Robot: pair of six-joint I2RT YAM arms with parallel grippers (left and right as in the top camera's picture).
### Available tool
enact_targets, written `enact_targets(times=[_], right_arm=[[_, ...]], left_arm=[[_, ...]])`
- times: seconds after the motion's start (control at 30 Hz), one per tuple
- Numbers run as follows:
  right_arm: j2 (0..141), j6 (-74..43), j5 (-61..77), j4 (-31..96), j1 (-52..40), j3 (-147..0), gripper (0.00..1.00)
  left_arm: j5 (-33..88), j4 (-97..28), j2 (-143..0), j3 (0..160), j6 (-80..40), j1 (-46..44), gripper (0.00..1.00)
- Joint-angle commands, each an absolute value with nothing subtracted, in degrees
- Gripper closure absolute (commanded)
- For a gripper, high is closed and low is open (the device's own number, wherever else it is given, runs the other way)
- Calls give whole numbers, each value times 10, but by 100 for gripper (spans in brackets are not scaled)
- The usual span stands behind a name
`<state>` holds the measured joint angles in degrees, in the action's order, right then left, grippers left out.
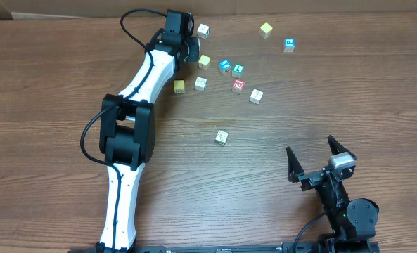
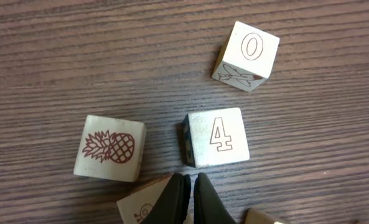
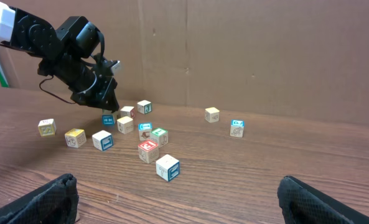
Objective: Form a circle
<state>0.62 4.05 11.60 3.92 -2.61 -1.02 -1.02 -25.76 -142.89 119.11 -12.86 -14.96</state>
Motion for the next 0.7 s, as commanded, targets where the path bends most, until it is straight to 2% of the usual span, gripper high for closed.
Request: enact_targets(times=[0.0,0.4,0.67], right_arm=[[2,42,115,36,-25,-4,0],[2,42,115,36,-25,-4,0],[2,42,115,36,-25,-4,0]], left_arm=[[-6,-261,-1432,1202,-113,-149,96],[-4,-376,-1427,1202,-117,-149,95],[-8,-418,-1366,1202,-118,-148,94]])
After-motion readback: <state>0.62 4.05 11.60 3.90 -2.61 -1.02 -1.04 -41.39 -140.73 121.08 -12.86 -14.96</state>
